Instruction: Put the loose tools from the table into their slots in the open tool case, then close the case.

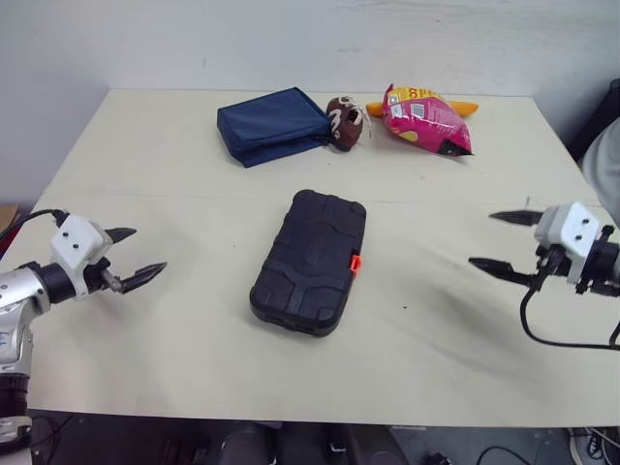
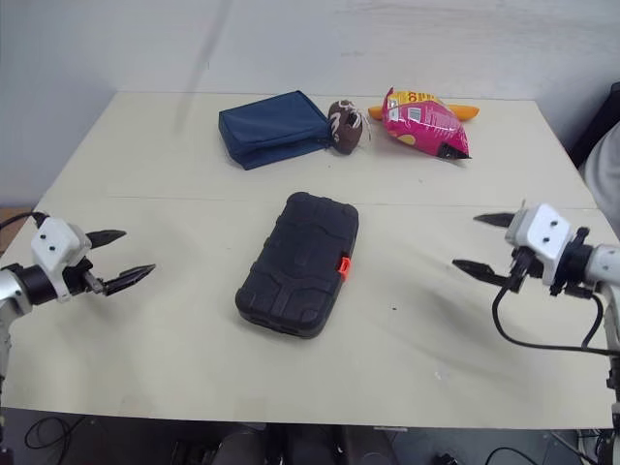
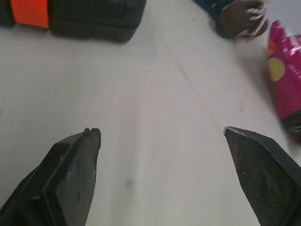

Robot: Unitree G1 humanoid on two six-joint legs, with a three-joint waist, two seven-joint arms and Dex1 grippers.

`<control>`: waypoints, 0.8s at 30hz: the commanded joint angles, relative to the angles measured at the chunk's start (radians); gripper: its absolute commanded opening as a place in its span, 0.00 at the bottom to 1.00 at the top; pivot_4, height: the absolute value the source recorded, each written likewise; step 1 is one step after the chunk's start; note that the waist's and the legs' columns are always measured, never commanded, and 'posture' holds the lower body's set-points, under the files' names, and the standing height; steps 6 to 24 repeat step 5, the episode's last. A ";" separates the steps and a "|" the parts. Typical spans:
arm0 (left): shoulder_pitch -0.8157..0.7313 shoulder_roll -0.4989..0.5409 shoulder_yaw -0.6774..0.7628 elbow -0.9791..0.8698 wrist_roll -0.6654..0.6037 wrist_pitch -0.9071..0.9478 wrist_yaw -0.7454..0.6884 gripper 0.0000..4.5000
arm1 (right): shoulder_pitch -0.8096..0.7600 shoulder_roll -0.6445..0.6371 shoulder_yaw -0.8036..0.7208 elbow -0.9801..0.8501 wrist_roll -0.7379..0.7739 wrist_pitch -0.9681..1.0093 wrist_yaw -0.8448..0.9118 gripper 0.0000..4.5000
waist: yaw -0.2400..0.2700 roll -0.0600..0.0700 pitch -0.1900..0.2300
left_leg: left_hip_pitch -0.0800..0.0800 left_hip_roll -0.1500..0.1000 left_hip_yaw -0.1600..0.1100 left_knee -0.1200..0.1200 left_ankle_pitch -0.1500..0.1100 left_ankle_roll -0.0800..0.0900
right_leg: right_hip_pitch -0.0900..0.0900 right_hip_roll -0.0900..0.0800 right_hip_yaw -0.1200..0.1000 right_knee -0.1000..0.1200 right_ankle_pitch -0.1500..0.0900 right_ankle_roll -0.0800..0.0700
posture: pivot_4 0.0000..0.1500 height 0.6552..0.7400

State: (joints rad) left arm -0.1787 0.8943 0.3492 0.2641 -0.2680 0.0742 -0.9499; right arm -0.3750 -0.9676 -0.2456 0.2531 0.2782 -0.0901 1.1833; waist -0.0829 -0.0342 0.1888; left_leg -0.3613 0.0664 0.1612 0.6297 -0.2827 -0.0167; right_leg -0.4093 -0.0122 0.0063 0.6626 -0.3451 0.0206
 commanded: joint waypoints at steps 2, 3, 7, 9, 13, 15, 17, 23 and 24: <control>0.045 -0.004 0.068 -0.097 -0.032 -0.003 0.039 1.00 | -0.020 -0.012 -0.024 0.036 0.002 -0.043 -0.014 0.99 | 0.002 0.000 0.000 | -0.001 0.000 -0.001 0.000 0.000 0.000 | 0.000 0.000 -0.001 0.000 0.000 0.000 | 1.00 1.00; 0.049 -0.007 0.069 -0.106 -0.030 -0.001 0.048 1.00 | -0.023 -0.010 -0.020 0.041 0.001 -0.047 -0.017 0.99 | 0.004 0.000 0.000 | -0.002 0.000 -0.001 0.000 0.000 0.000 | -0.001 0.000 -0.001 0.000 0.000 0.000 | 1.00 1.00; 0.049 -0.017 0.066 -0.119 -0.027 -0.016 0.057 1.00 | -0.033 -0.001 -0.008 0.050 -0.002 -0.052 -0.022 0.99 | 0.004 0.000 0.000 | -0.004 0.000 -0.001 0.001 0.000 0.000 | -0.003 0.000 -0.001 0.000 0.000 0.000 | 1.00 1.00; 0.049 -0.017 0.066 -0.119 -0.027 -0.016 0.057 1.00 | -0.033 -0.001 -0.008 0.050 -0.002 -0.052 -0.022 0.99 | 0.004 0.000 0.000 | -0.004 0.000 -0.001 0.001 0.000 0.000 | -0.003 0.000 -0.001 0.000 0.000 0.000 | 1.00 1.00; 0.049 -0.017 0.066 -0.119 -0.027 -0.016 0.057 1.00 | -0.033 -0.001 -0.008 0.050 -0.002 -0.052 -0.022 0.99 | 0.004 0.000 0.000 | -0.004 0.000 -0.001 0.001 0.000 0.000 | -0.003 0.000 -0.001 0.000 0.000 0.000 | 1.00 1.00; 0.049 -0.017 0.066 -0.119 -0.027 -0.016 0.057 1.00 | -0.033 -0.001 -0.008 0.050 -0.002 -0.052 -0.022 0.99 | 0.004 0.000 0.000 | -0.004 0.000 -0.001 0.001 0.000 0.000 | -0.003 0.000 -0.001 0.000 0.000 0.000 | 1.00 1.00; 0.049 -0.017 0.066 -0.119 -0.027 -0.016 0.057 1.00 | -0.033 -0.001 -0.008 0.050 -0.002 -0.052 -0.022 0.99 | 0.004 0.000 0.000 | -0.004 0.000 -0.001 0.001 0.000 0.000 | -0.003 0.000 -0.001 0.000 0.000 0.000 | 1.00 1.00; 0.049 -0.017 0.066 -0.119 -0.027 -0.016 0.057 1.00 | -0.033 -0.001 -0.008 0.050 -0.002 -0.052 -0.022 0.99 | 0.004 0.000 0.000 | -0.004 0.000 -0.001 0.001 0.000 0.000 | -0.003 0.000 -0.001 0.000 0.000 0.000 | 1.00 1.00; 0.049 -0.017 0.066 -0.119 -0.027 -0.016 0.057 1.00 | -0.033 -0.001 -0.008 0.050 -0.002 -0.052 -0.022 0.99 | 0.004 0.000 0.000 | -0.004 0.000 -0.001 0.001 0.000 0.000 | -0.003 0.000 -0.001 0.000 0.000 0.000 | 1.00 1.00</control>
